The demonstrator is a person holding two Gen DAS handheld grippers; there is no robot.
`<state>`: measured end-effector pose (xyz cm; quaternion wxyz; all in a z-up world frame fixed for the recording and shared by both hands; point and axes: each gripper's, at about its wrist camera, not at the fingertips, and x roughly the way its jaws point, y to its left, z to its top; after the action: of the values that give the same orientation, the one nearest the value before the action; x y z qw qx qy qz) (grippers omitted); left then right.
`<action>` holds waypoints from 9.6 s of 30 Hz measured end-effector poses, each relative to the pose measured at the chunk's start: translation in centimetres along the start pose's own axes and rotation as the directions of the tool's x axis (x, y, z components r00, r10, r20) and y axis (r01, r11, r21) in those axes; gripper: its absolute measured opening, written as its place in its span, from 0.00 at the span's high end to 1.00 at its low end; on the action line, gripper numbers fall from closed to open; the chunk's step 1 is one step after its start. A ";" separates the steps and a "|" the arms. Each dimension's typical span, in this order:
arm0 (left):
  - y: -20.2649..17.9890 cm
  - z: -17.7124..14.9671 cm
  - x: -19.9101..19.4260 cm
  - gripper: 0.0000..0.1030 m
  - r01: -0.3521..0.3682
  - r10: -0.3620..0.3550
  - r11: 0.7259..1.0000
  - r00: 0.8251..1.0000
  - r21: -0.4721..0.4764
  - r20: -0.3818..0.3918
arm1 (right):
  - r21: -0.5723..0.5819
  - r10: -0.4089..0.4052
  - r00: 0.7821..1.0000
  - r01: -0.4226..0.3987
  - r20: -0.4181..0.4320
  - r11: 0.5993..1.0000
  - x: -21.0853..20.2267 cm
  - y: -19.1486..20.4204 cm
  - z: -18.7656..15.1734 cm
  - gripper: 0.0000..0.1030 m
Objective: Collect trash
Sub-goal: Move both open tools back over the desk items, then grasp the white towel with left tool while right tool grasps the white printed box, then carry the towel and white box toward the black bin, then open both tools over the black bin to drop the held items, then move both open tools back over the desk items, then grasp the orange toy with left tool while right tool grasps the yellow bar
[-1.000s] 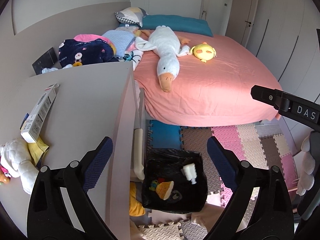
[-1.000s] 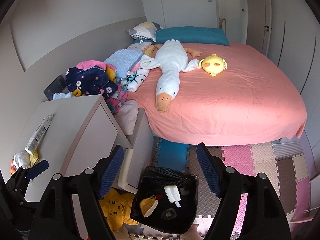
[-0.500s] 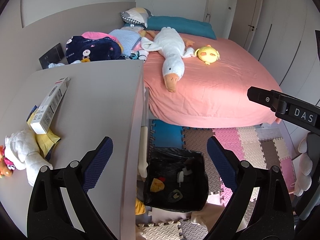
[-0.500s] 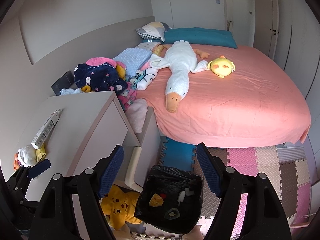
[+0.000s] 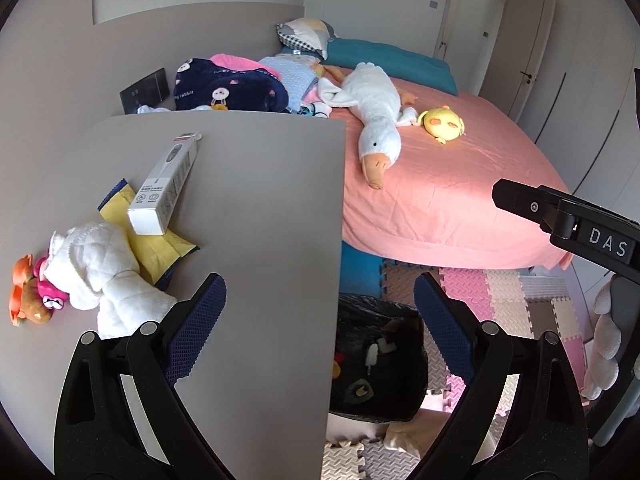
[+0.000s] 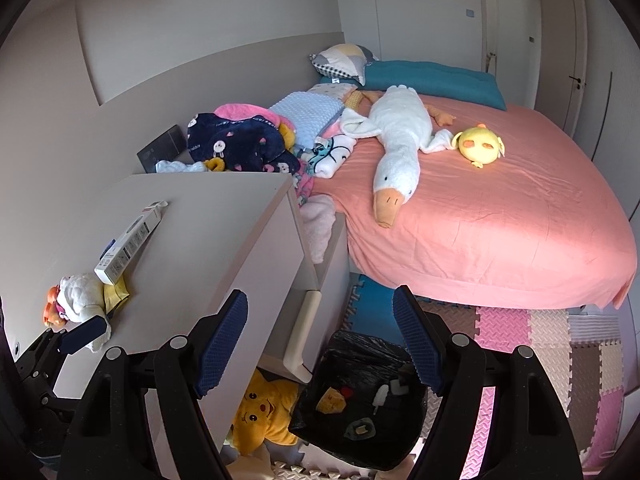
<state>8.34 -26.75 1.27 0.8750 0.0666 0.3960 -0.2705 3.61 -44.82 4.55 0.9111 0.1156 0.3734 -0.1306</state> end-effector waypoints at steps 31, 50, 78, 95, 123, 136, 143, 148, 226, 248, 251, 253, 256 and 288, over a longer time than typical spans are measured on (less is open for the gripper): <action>13.4 -1.4 -0.2 0.11 -0.169 0.166 0.952 0.986 -0.257 -0.034 | -0.117 0.119 0.992 -0.123 -0.041 0.986 4.3 10.0 -0.3 0.27; 16.7 -0.9 -0.3 0.73 -0.206 0.231 0.925 0.972 -0.318 0.044 | -0.137 0.170 0.984 -0.176 -0.058 0.975 8.1 15.6 2.0 0.27; 17.0 -0.1 -1.7 0.74 -0.160 0.228 0.936 0.954 -0.314 0.193 | -0.178 0.076 0.985 -0.104 -0.157 0.979 16.7 20.3 3.8 0.71; 16.0 -0.3 -1.7 0.74 -0.163 0.227 0.943 0.953 -0.292 0.201 | -0.180 0.126 0.985 -0.146 -0.116 0.973 11.7 18.6 2.9 0.73; 10.6 1.2 -3.6 0.74 -0.124 0.175 0.966 0.960 -0.227 0.220 | -0.132 0.160 0.986 -0.163 -0.037 0.978 3.5 12.1 2.3 0.73; 5.6 1.8 -4.2 0.74 -0.079 0.117 0.983 0.964 -0.163 0.237 | -0.099 0.127 0.992 -0.126 0.002 0.987 0.1 7.9 1.4 0.73; 3.1 2.1 -4.5 0.73 -0.057 0.087 0.990 0.967 -0.129 0.238 | -0.075 0.107 0.994 -0.106 0.021 0.992 -1.4 5.7 1.0 0.73; 1.6 2.2 -4.6 0.73 -0.037 0.062 0.994 0.969 -0.107 0.241 | -0.050 0.090 0.995 -0.088 0.036 0.995 -2.4 4.0 0.7 0.73; -0.3 1.6 -1.1 0.08 -0.128 0.137 0.990 0.979 -0.067 0.151 | 0.050 -0.063 0.997 0.061 0.054 0.997 -1.8 -1.7 0.4 0.38; 11.0 -1.1 -3.9 0.08 -0.261 0.293 0.938 0.949 -0.230 0.117 | -0.051 0.055 0.997 -0.053 0.053 0.997 1.1 8.1 0.7 0.17; 12.2 -1.6 -4.6 0.08 -0.277 0.312 0.929 0.943 -0.247 0.116 | -0.067 0.055 0.996 -0.051 0.069 0.996 1.3 9.4 0.7 0.14; 13.0 -1.8 -4.9 0.08 -0.289 0.325 0.923 0.939 -0.256 0.115 | -0.076 0.069 0.995 -0.063 0.073 0.995 1.5 10.1 0.8 0.13; 14.3 -2.1 -5.5 0.08 -0.307 0.346 0.913 0.932 -0.268 0.112 | -0.089 0.083 0.993 -0.076 0.080 0.993 1.8 11.4 0.9 0.11; 27.0 -3.6 -4.4 0.08 -0.411 0.429 0.840 0.903 -0.355 -0.030 | -0.184 0.154 0.987 -0.161 -0.055 0.970 9.6 22.5 0.0 0.10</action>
<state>17.80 -0.87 -0.64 0.9202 -0.0134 0.3913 0.0015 17.48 -25.19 0.33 0.9177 0.0609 0.3921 -0.0196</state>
